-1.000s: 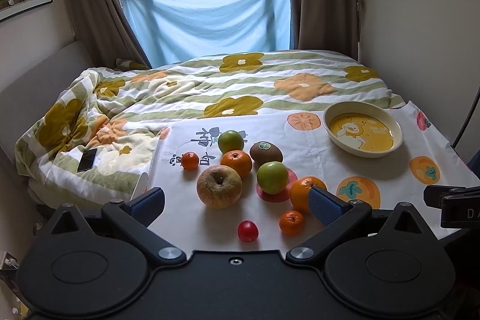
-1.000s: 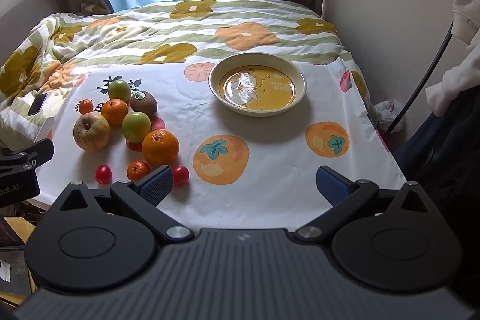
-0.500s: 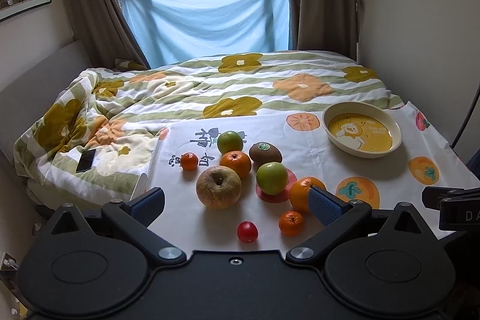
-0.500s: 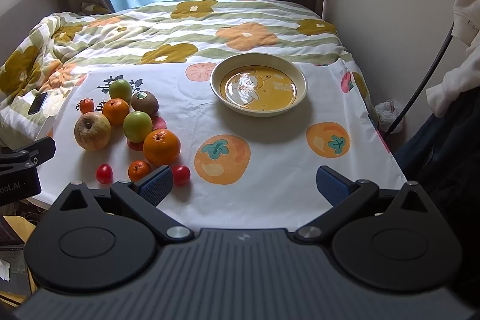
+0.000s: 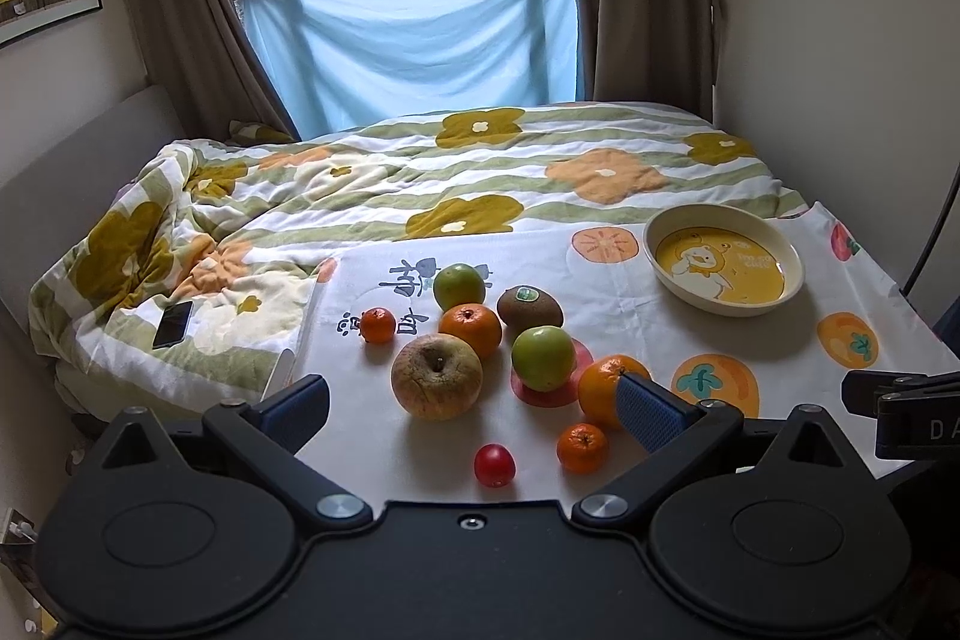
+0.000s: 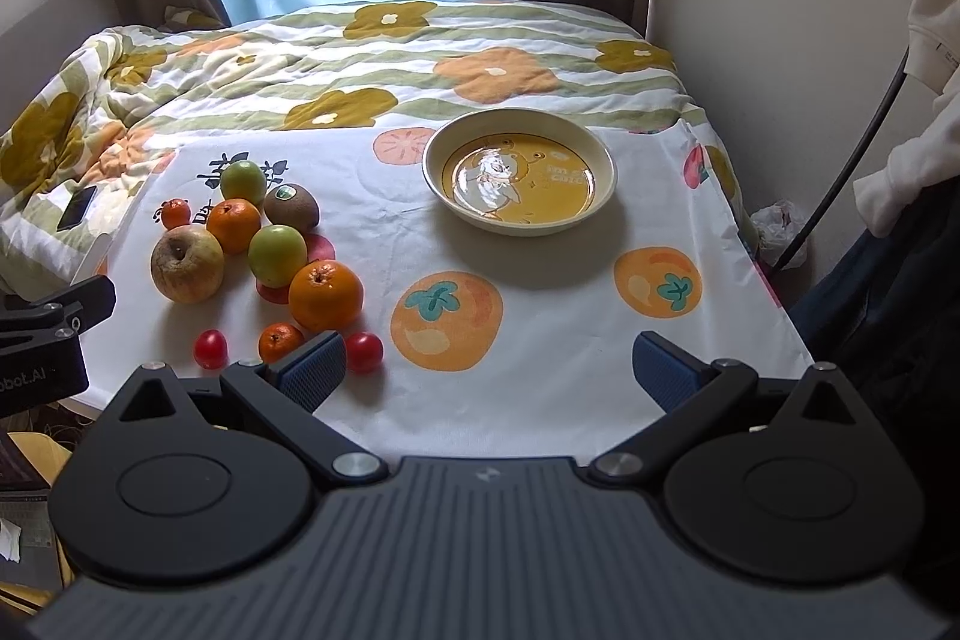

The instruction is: Organize fruits

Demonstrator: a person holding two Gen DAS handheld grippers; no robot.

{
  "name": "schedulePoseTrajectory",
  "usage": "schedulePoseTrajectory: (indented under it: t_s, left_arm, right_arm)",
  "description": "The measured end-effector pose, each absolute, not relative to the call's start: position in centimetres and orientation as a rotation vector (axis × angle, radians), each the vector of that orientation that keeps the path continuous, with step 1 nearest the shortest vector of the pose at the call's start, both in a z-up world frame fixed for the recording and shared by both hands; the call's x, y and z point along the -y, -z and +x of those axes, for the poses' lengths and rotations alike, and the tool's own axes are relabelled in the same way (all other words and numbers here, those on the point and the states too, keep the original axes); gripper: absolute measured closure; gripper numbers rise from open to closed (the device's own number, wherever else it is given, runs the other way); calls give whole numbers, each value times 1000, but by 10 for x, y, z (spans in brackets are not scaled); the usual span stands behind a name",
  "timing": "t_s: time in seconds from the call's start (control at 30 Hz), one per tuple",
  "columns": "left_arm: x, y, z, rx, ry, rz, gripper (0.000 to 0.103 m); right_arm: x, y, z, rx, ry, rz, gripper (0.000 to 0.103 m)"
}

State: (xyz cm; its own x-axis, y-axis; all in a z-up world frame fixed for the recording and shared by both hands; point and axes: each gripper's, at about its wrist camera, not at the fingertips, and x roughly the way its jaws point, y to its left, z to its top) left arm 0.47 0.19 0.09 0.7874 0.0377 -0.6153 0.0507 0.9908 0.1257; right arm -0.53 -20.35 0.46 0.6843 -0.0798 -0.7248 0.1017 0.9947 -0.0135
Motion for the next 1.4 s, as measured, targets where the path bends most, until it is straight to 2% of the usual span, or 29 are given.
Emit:
schedulePoseTrajectory:
  t_s: [1.1,1.4]
  left_arm:
    - [-4,-6,18,-687,-47,157,0]
    - [-24,26,57,-684,-69,199,0]
  right_arm:
    - [196,-5,15,-817,16,5,0]
    - [184,19,58,-743,-122,10,0]
